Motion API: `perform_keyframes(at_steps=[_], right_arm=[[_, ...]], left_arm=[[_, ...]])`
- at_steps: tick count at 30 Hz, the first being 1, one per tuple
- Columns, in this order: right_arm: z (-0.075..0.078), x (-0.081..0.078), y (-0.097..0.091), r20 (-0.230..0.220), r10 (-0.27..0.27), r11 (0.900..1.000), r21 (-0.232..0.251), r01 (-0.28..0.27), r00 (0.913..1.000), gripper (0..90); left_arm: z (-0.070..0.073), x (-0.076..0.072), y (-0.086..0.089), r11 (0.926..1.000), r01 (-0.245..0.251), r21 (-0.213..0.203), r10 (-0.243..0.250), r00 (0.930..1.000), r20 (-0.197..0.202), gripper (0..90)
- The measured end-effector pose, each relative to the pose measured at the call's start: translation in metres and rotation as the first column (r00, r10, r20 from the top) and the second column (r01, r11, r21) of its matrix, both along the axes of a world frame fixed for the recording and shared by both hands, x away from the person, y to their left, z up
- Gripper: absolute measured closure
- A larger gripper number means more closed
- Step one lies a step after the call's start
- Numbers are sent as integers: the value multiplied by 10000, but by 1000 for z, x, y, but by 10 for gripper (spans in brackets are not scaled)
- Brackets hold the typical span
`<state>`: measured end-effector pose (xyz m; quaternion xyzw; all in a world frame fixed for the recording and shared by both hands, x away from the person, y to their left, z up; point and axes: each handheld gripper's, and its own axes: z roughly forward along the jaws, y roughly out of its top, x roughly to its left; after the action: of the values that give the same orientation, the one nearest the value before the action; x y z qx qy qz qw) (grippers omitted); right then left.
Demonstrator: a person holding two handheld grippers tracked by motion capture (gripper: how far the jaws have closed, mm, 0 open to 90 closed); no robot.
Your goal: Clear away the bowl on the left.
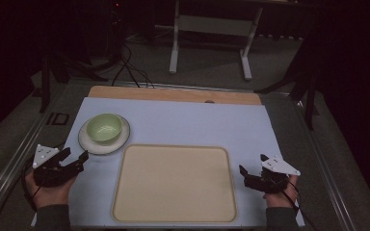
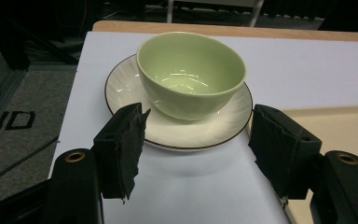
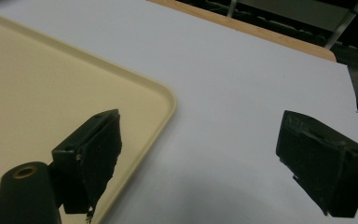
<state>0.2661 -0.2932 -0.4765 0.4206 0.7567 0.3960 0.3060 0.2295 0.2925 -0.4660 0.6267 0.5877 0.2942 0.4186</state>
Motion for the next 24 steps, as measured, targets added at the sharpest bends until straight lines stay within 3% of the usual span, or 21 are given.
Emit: perform_keyframes(at_steps=[11, 24], right_arm=[[2, -1, 3, 293, 212, 9997, -90, -210, 9993, 135], [3, 0, 5, 445, 175, 9995, -263, -163, 9989, 136]], left_arm=[[3, 4, -3, 10000, -89, -3, 89, 10000, -19, 374], [17, 24, 3, 9995, -305, 19, 305, 9995, 6, 376]])
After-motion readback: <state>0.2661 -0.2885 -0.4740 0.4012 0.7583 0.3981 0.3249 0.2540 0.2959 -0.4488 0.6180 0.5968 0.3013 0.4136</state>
